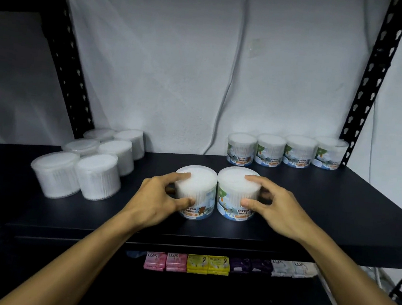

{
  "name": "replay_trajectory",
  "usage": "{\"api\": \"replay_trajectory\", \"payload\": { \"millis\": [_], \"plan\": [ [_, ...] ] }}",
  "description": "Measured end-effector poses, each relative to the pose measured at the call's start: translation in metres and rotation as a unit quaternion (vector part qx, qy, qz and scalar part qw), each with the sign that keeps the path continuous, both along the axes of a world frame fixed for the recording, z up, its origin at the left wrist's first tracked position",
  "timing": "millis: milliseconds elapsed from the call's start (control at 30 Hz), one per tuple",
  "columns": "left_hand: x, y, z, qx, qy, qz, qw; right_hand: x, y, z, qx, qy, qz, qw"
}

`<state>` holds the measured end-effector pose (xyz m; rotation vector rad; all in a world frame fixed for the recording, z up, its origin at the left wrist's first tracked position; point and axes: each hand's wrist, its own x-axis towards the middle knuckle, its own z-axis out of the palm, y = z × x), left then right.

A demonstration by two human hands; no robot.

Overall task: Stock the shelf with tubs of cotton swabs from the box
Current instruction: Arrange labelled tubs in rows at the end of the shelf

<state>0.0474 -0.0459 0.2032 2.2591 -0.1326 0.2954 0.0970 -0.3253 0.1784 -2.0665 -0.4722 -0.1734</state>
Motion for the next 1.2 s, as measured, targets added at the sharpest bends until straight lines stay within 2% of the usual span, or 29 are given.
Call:
{"api": "replay_trajectory", "payload": {
  "millis": [367, 667, 800, 1000, 1200],
  "plan": [
    [0.057, -0.102, 0.002, -0.001, 0.017, -0.062, 0.998, 0.019, -0.096, 0.011, -0.029, 0.027, -0.062, 0.997],
    [0.108, -0.203, 0.004, 0.011, 0.015, -0.094, 0.995, 0.068, -0.194, 0.011, -0.058, 0.054, -0.084, 0.993],
    [0.131, -0.235, 0.007, 0.025, 0.014, -0.099, 0.995, 0.088, -0.216, 0.017, -0.047, 0.08, -0.111, 0.99],
    [0.157, -0.262, 0.008, 0.021, 0.016, -0.102, 0.994, 0.108, -0.232, 0.019, 0.028, 0.1, -0.159, 0.982],
    [0.17, -0.275, 0.006, 0.021, 0.007, -0.104, 0.994, 0.125, -0.242, 0.022, -0.003, 0.092, -0.167, 0.982]
  ]
}}
